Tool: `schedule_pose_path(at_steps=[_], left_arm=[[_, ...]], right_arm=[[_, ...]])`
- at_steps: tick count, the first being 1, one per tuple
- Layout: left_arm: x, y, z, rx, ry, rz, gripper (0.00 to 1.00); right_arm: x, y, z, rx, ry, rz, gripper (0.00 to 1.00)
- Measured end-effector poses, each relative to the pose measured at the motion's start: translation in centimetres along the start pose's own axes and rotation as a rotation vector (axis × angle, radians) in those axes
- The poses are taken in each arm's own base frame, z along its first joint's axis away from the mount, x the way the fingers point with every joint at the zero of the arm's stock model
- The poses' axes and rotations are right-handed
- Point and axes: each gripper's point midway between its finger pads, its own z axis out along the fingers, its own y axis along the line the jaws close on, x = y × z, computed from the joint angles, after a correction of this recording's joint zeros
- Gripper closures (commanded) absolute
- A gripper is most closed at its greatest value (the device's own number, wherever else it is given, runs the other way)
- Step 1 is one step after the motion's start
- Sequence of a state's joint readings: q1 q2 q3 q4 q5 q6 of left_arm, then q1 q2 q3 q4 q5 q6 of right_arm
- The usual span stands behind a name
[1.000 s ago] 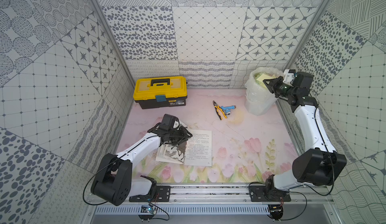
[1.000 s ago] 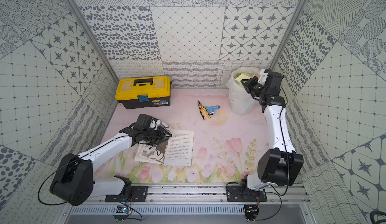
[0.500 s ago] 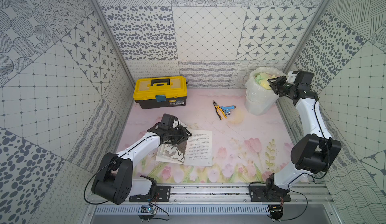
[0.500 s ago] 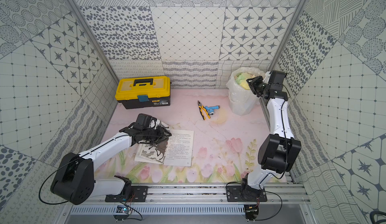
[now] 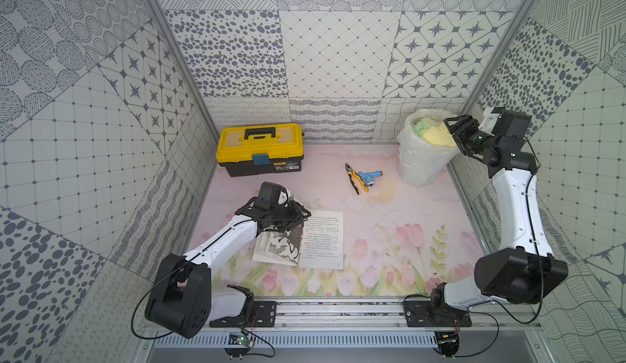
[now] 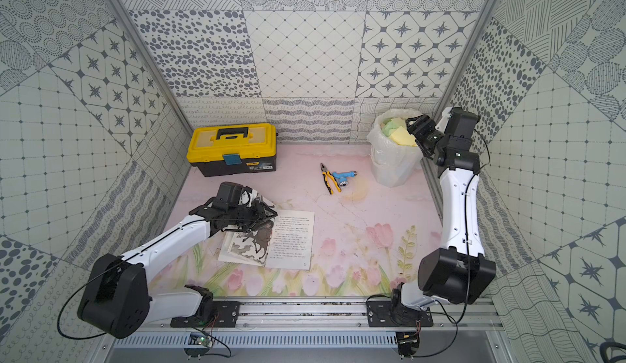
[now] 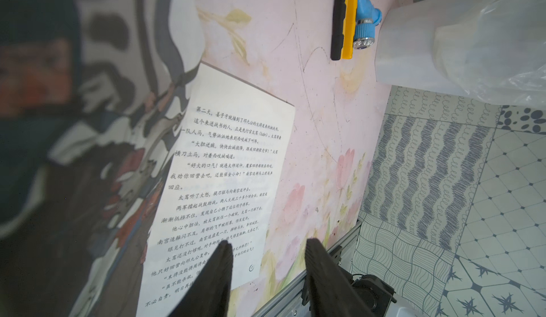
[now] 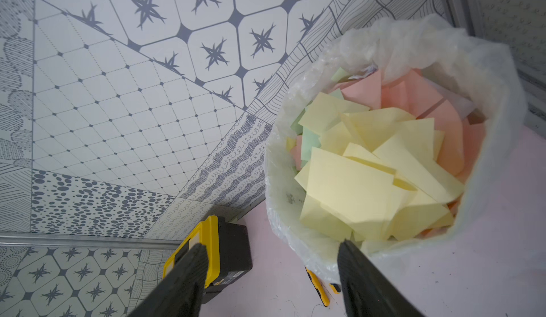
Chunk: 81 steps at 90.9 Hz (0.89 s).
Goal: Peel off the used sticky note
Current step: Place the note in the trash bin, then reset both arms
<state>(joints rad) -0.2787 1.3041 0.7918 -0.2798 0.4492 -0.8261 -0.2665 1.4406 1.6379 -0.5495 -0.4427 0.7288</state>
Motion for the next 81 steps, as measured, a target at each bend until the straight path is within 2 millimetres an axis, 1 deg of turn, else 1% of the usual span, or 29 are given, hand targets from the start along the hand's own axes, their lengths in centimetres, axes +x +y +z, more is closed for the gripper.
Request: schedule_pose_path(at_steps=[6,12,19,27,41,50,58,67,71,75,81], left_arm=[[-0.2,-0.2,-0.4,0.001,-0.018,0.006,0.53],[-0.5,-0.4,-0.8,0.004,-0.043,0.015,0.52],[-0.8,-0.7,-1.5,0.009,-0.071,0.026,0.51],[-1.1,-1.1,-2.3,0.013,-0.11,0.04,0.49],[-1.7,-1.7,-3.9,0.021,-0.186,0.064,0.47],[-2.2,-1.9,-5.2,0.016,-0.245,0.079,0.41],[-2.5,-1.9,-6.1,0.006,-0.292,0.091,0.35],[-2.8,-1.4,-7.1,-0.021,-0.347,0.098,0.28],[-3.0,-1.0,-7.5,-0.039,-0.372,0.1,0.25],[-3.1,-0.5,-7.8,-0.059,-0.399,0.1,0.19],[-3.2,0.4,-8.4,-0.092,-0.442,0.102,0.13]], right_arm=[[0.5,0.3,-1.7,-0.002,-0.02,-0.019,0.19],[1.4,0.1,-2.9,0.006,-0.03,-0.035,0.17],[2.9,-0.4,-3.8,0.016,-0.029,-0.048,0.15],[5.1,-1.6,-4.2,0.039,-0.007,-0.059,0.12],[9.5,-3.3,-4.0,0.056,0.043,-0.097,0.08],[12.8,-4.1,-3.5,0.057,0.067,-0.167,0.04],[16.0,-4.6,-3.1,0.047,0.08,-0.263,0.03],[18.9,-5.4,-2.7,0.035,0.072,-0.358,0.03],[19.8,-5.8,-2.4,0.034,0.062,-0.394,0.03],[20.9,-6.6,-2.1,0.042,0.053,-0.43,0.03],[22.3,-7.8,-1.7,0.063,0.042,-0.488,0.03]])
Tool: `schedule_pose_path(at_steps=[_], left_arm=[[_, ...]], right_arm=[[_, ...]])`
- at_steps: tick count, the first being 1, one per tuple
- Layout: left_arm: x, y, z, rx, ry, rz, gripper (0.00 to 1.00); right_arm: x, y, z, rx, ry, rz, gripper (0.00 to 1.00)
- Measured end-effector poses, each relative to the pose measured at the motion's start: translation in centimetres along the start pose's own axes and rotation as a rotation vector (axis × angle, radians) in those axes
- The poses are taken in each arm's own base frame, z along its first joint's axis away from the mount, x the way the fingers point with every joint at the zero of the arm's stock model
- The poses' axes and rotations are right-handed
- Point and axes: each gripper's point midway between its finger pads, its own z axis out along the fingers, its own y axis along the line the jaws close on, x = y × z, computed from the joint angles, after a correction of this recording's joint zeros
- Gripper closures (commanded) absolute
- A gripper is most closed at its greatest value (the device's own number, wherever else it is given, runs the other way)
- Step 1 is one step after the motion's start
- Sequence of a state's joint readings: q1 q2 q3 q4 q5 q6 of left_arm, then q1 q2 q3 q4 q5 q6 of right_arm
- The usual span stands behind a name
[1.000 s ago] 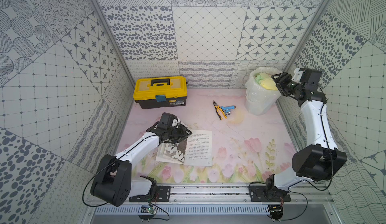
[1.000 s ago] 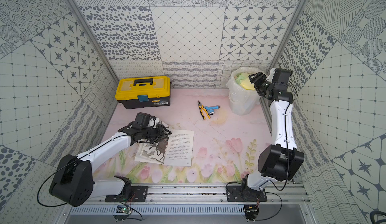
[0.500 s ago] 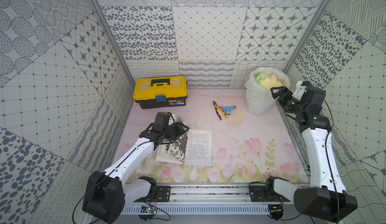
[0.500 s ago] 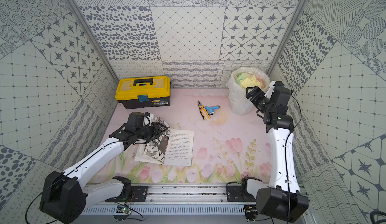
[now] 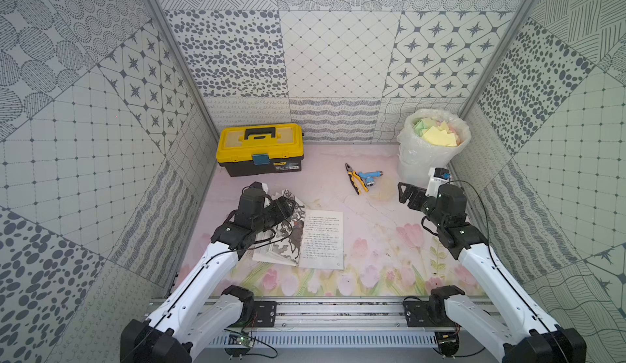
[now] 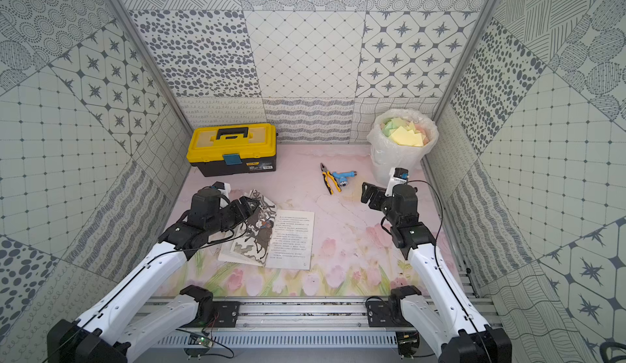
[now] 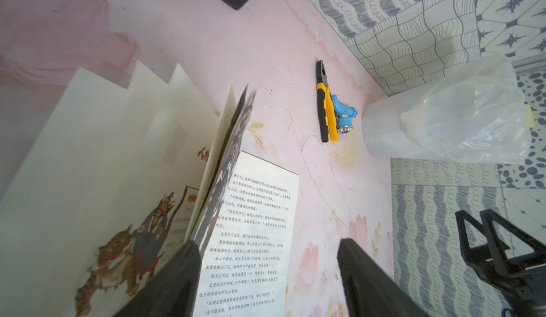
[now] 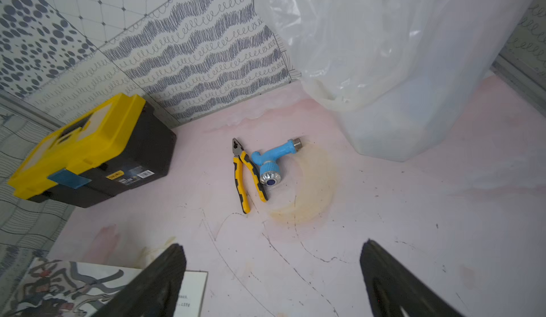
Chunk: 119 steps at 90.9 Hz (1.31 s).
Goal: Peel off the used sticky note
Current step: Reset both arms
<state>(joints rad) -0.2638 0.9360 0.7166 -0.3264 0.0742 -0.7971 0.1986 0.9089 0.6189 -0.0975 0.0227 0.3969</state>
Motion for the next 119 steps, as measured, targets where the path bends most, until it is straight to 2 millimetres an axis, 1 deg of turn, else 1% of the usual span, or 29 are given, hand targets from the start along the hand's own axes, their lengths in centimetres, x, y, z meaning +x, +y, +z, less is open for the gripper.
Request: schedule_pose_path(at_steps=[7,15,20,34,43,55,71,81,93,107,112,119], left_arm=[[-0.4,1.4,-0.5,-0.046,-0.063,0.006,0.08],[-0.8,3.1,-1.2,-0.101,-0.135,0.012,0.04],[-1.1,4.3,-1.6,-0.138,-0.185,0.015,0.01],[-2.0,7.1,-2.3,-0.237,-0.304,0.028,0.0],[-2.6,8.6,-2.4,-0.301,-0.357,0.046,0.0],[-3.6,10.6,-1.9,-0.388,-0.408,0.076,0.0],[-4.9,12.9,-0.6,-0.484,-0.433,0.139,0.0],[-5.6,14.1,0.5,-0.519,-0.443,0.192,0.0],[-5.7,15.5,2.1,-0.549,-0.432,0.268,0.0],[-5.5,16.7,4.1,-0.543,-0.406,0.346,0.0],[-5.5,17.0,4.7,-0.532,-0.398,0.361,0.0],[-5.6,17.6,5.5,-0.513,-0.388,0.369,0.0]], right_arm=[[1.7,-0.9,0.5,0.044,-0.011,-0.061,0.03],[2.8,-2.0,0.7,0.095,-0.027,-0.106,0.03],[2.8,-2.8,0.8,0.135,-0.047,-0.124,0.03],[2.4,-4.6,0.7,0.228,-0.109,-0.168,0.03],[2.5,-5.4,0.9,0.27,-0.127,-0.201,0.03],[3.2,-6.2,1.8,0.305,-0.125,-0.249,0.03],[4.4,-6.9,3.1,0.323,-0.117,-0.315,0.03],[4.6,-6.9,4.0,0.322,-0.125,-0.349,0.03],[4.6,-7.2,5.2,0.316,-0.142,-0.358,0.03],[4.8,-8.4,6.2,0.329,-0.146,-0.362,0.03],[4.6,-8.8,6.5,0.326,-0.156,-0.357,0.03],[4.2,-9.8,6.8,0.332,-0.174,-0.333,0.03]])
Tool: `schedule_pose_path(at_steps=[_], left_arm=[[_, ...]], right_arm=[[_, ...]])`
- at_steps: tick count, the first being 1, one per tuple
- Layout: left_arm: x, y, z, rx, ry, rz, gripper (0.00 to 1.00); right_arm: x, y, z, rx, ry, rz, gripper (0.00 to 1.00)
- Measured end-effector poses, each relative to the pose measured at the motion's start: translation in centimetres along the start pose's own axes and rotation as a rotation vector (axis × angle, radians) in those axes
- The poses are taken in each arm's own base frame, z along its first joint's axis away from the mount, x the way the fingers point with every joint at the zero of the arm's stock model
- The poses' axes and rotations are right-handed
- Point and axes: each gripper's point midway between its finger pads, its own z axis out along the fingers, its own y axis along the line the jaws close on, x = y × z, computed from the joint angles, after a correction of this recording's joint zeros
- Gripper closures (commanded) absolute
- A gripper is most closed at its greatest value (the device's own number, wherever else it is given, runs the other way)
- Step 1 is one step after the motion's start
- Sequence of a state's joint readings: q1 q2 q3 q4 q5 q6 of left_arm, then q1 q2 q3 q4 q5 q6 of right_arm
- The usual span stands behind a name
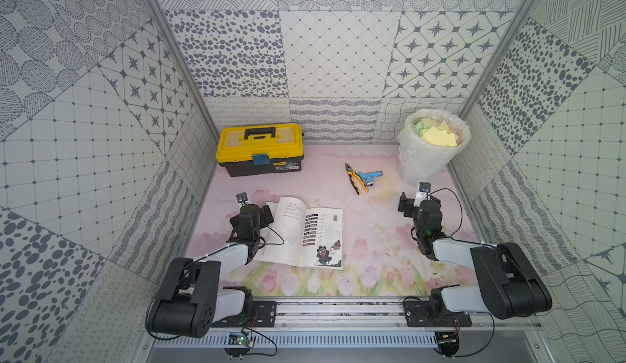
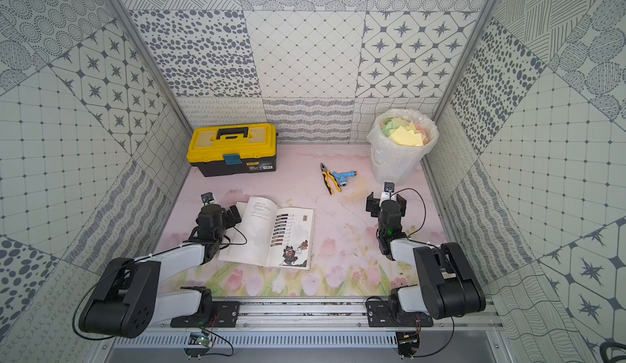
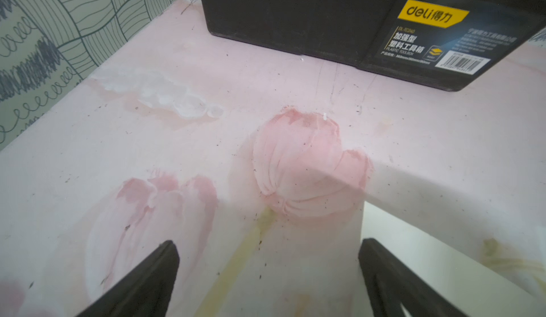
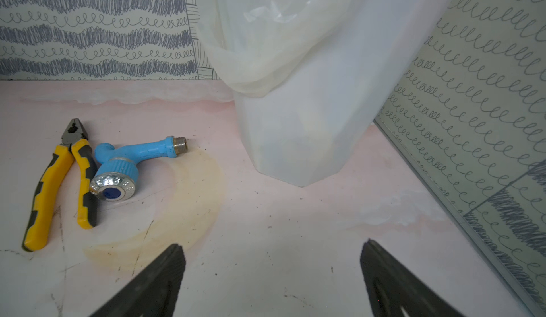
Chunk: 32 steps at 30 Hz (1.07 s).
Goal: Peel off the used sticky note
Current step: Reset both arms
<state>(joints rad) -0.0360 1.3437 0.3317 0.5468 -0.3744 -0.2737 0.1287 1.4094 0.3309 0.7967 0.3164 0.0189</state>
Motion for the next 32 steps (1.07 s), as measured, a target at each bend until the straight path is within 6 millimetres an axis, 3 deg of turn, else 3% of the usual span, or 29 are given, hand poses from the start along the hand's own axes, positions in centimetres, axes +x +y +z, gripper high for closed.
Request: schedule_pose_path(at_steps=[4,8,13,18,32], left_arm=[[0.2,-0.6,1.1,0.063,-0.003,0.011,0.0],[0.4,-2.4,1.8,0.168,-0.005,0.043,0.0],[0.1,-4.5,2.5,0.271,-0.003,0.087,0.0],[-0.3,-5.7,2.5,0.338,-0.016,0.113,0.01],[-0.9,-6.8,2.3,0.39,-0.033,0.147,0.01]], right_arm=[[1.1,-0.9,0.9,0.005,-0.008,0.03,0.03],[3.1,-0.4,1.5,-0.019,0.056,0.021,0.03],[1.6,0.0,2.3,-0.033,0.035,0.034,0.03],[1.8,-0.1,2.4,-0.032,0.044,0.036,0.03],[1.8,-0.1,2.4,-0.033,0.047,0.035,0.03]])
